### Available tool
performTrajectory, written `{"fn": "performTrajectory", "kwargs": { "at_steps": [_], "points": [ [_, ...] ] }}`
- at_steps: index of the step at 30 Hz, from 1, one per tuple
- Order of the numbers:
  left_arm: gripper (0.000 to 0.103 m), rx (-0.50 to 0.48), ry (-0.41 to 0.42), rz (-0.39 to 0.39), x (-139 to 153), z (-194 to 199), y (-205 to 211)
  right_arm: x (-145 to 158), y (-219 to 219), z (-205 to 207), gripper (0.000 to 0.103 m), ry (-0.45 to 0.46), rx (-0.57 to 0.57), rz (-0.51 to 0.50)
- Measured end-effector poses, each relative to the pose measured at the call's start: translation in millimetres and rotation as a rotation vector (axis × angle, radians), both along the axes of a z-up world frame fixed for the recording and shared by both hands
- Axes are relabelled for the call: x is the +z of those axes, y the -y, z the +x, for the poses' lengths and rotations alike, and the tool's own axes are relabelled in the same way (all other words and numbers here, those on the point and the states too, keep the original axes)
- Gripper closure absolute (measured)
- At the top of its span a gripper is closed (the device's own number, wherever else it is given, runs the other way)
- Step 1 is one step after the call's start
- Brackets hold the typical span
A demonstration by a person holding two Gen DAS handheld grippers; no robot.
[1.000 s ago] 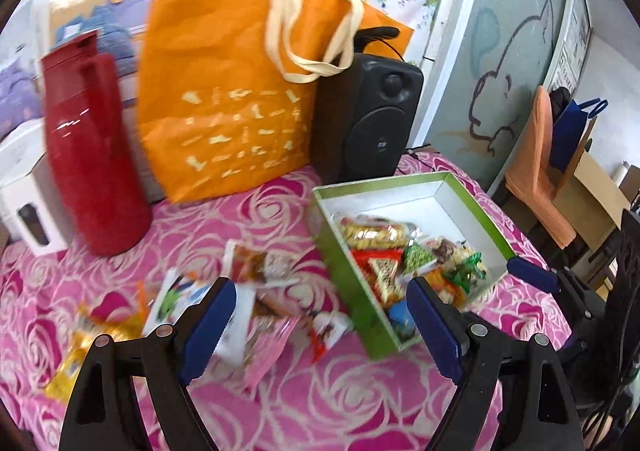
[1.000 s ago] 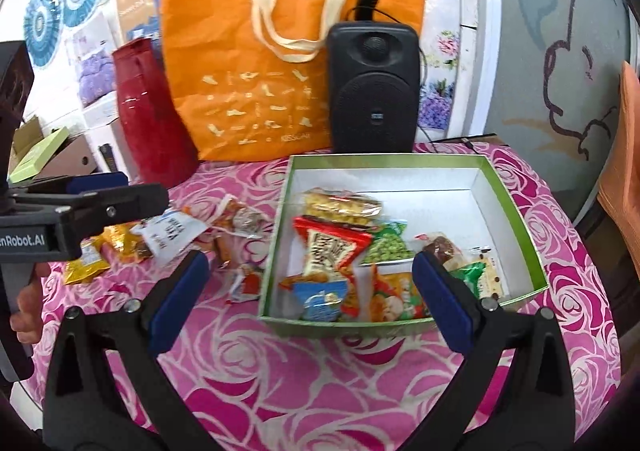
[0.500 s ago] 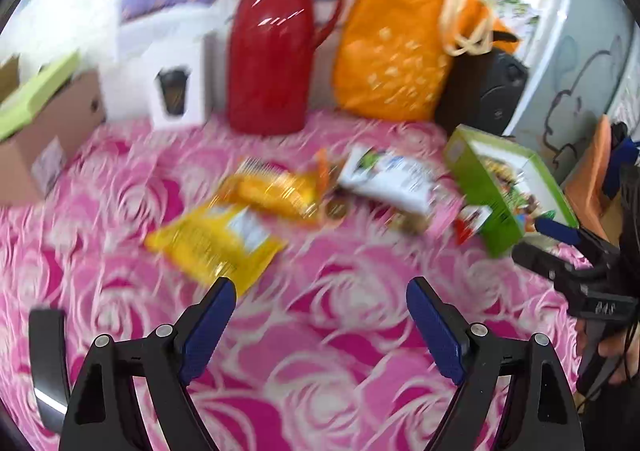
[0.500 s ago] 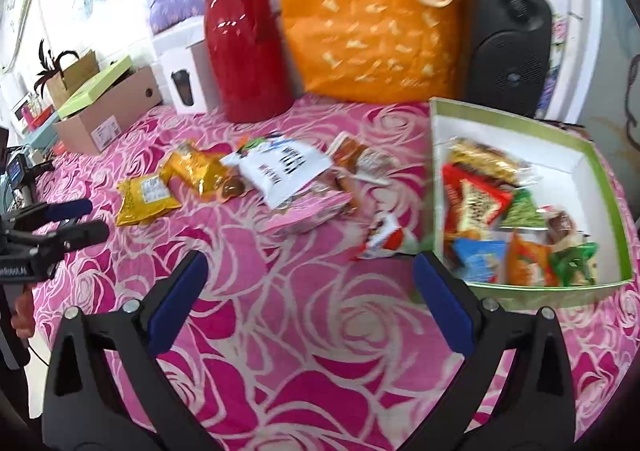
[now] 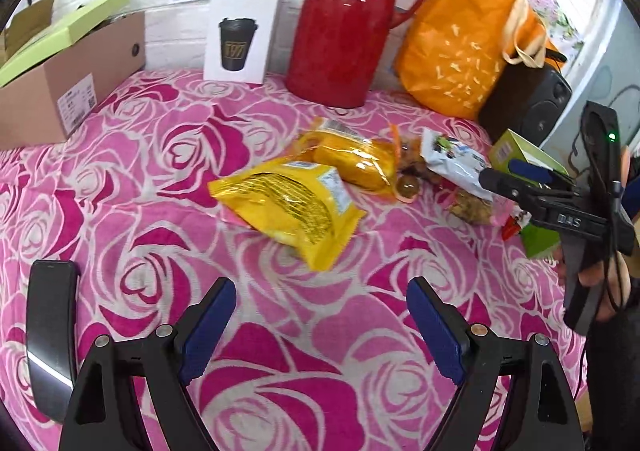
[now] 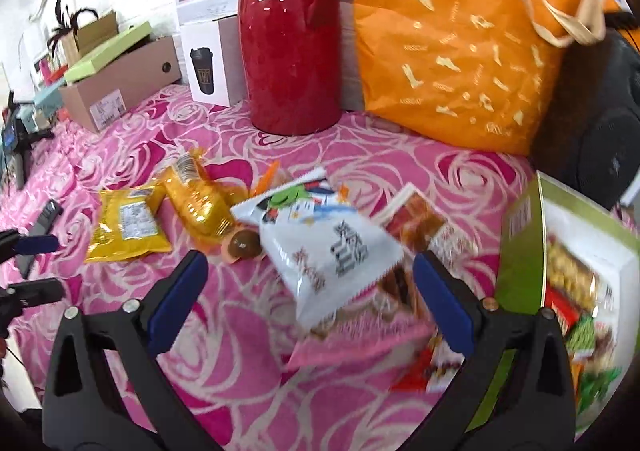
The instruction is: Organize snacks
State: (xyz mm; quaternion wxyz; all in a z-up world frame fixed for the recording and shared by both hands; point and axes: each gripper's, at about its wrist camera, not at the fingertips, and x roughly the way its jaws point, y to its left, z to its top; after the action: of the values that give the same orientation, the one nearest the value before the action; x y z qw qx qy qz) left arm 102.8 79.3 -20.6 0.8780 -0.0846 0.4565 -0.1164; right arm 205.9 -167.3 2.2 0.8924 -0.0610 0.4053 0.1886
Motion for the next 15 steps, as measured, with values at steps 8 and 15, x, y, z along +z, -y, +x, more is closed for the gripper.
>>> {"fn": "performTrajectory", "kwargs": {
  "at_steps": [8, 15],
  "points": [
    [0.014, 0.04, -0.019, -0.041, -3, 26, -11, -22, -16, 41, 0.001, -0.055, 0.078, -0.04],
    [0.014, 0.109, -0.071, -0.05, -20, 57, -16, -19, -29, -7, 0.001, -0.118, 0.157, 0.12]
  ]
}}
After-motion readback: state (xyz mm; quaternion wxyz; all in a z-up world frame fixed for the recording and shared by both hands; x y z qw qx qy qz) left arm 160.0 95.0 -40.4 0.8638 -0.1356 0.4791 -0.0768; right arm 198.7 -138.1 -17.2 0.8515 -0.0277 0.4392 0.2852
